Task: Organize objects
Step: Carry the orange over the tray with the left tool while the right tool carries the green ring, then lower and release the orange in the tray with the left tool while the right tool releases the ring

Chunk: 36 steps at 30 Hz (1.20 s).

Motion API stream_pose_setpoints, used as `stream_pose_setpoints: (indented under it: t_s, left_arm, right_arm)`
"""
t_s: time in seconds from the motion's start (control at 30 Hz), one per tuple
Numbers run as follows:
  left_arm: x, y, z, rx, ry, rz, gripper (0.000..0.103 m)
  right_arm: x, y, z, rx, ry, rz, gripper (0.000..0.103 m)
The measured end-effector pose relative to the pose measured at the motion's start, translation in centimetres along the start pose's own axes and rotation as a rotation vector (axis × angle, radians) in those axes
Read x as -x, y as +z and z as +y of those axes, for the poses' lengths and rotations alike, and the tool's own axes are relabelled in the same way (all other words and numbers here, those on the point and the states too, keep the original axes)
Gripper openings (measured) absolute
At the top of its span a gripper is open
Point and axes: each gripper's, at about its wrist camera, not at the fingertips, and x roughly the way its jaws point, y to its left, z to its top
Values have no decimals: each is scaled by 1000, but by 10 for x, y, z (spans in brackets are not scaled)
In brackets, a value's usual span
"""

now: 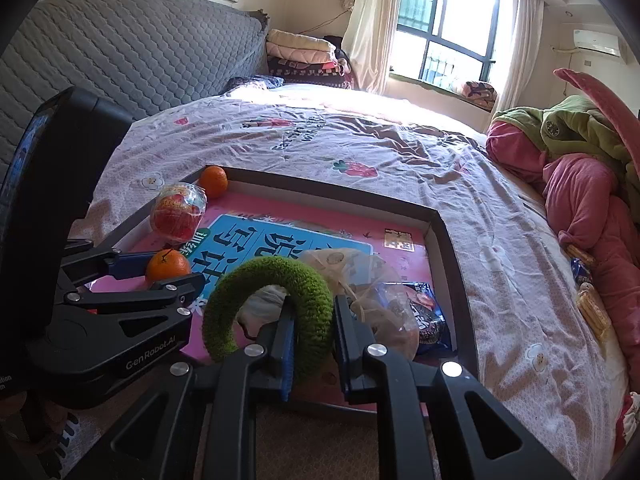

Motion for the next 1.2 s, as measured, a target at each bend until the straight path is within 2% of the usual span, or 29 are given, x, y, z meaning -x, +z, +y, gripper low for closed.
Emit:
stream_pose_setpoints:
  t_s: [0.43, 0.73, 0.9, 1.2]
  left_arm:
    - [4, -1, 2, 10, -15, -5, 39]
    - [11, -1, 7, 19, -16, -19, 39]
    - [19, 1, 12, 32, -21, -38, 39]
    - [40, 1, 14, 26, -21, -109, 39]
  right_arm:
    - [4, 1, -2, -6, 8, 1, 19]
    - [10, 1, -5, -16, 18, 1, 24]
    - [16, 1, -9, -28, 17, -11, 29]
    - [25, 5, -16, -59, 26, -32, 32]
